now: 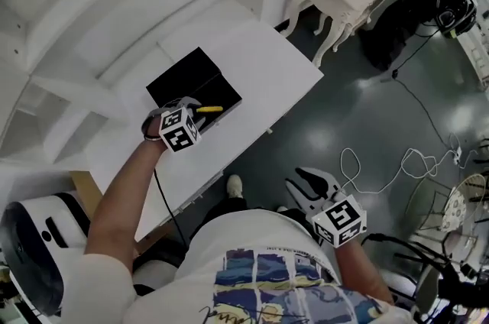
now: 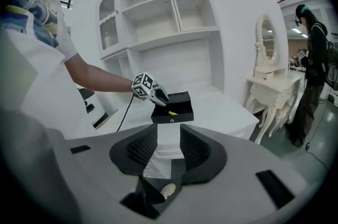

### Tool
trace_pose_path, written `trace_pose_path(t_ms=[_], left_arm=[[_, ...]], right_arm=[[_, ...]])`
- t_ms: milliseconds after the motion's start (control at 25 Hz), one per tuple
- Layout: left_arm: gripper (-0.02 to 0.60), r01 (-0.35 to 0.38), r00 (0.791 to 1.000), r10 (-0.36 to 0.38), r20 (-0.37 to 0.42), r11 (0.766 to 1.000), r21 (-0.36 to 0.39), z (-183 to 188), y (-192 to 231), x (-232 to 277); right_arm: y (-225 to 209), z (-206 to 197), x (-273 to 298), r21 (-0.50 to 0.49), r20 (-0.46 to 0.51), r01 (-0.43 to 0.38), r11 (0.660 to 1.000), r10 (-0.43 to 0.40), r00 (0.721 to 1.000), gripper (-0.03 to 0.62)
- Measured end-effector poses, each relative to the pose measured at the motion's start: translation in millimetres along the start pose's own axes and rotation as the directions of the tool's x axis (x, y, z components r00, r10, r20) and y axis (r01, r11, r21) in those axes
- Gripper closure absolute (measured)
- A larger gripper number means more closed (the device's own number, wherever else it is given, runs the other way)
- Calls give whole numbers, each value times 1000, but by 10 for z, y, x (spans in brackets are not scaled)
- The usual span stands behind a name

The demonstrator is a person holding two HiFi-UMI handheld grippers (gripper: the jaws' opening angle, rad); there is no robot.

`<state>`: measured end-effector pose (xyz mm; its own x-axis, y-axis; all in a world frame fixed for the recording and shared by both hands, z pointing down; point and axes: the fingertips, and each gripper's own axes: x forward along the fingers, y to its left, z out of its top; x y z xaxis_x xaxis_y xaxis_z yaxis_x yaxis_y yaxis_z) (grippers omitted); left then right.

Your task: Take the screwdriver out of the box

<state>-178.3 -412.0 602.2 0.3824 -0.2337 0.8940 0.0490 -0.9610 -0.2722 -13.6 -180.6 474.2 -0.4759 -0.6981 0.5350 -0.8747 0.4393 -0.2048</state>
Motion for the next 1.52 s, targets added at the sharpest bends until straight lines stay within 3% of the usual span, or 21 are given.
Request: trace_pose_path(t_ms=[320,480,1000,1360,1520], left_arm=[[462,142,987,-134,-88,985,94,64,-27,629],[462,185,975,-164,-147,972,143,-67,-80,847],[480,265,934,-216,-284,953,146,-165,-180,1155],[500,239,944,-201,-262,963,122,-168,-201,1131],[500,198,956,-175,-236,977,77,-127,-163,1030]], right_arm=[[-162,-169,-255,104,-29,144,984,-142,990,442],[-116,-304,-220,147,-26,194,970,-193,981,442],[-233,-419,-336,202,-58,227,953,-220,974,448],[-290,-455,-332,184,-71,197,963,-187,980,451],[-326,-448,-365,161,-65,175,971,-167,984,453]])
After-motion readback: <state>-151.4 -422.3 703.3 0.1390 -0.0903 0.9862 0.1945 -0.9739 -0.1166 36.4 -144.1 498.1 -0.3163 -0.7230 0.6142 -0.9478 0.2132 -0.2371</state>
